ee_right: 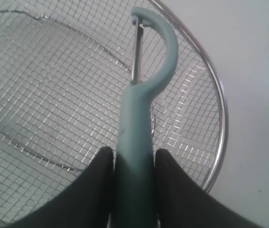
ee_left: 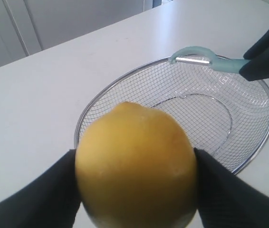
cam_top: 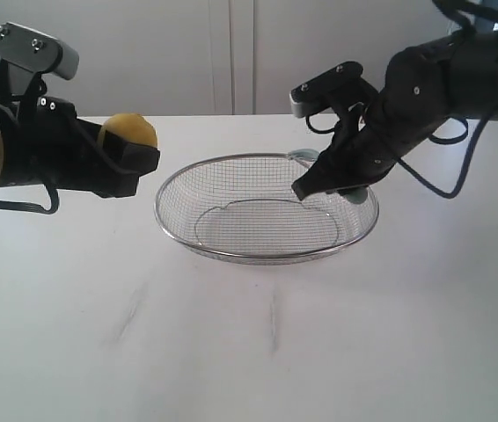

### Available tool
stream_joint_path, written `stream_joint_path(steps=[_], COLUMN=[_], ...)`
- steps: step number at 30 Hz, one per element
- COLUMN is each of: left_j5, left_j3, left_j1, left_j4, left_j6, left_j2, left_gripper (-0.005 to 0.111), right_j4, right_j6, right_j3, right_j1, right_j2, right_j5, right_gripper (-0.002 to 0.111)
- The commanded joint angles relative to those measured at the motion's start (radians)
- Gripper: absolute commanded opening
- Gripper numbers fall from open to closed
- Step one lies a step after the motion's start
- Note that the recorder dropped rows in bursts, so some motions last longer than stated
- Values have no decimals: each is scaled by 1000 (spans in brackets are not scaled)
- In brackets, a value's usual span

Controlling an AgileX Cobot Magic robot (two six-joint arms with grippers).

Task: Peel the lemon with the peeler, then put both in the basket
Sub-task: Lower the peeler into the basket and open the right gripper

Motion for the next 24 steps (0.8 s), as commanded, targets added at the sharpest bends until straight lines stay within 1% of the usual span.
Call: stream_joint_path(steps=[1,11,20,22,24], left_j5=[8,6,6,6,6], left_j3=[-10,-10,-10,-10,-10], left_j1=[5,3,3,3,3], left_j4=[11,11,11,11,11], left_j6=[-9,-9,-9,-9,-9], left_j2=[-5,-5,-5,-5,-5], left_gripper=[0,0,0,0,0], right_j4=[2,7,16,34,52], right_j6=[5,5,5,5,5], right_j3=[-3,-3,-3,-3,-3], right_j1=[0,2,2,2,2], right_j2=[49,103,161,165,165], right_j5=[-34,-105,-128,-132,-132], right_gripper=[0,0,0,6,16])
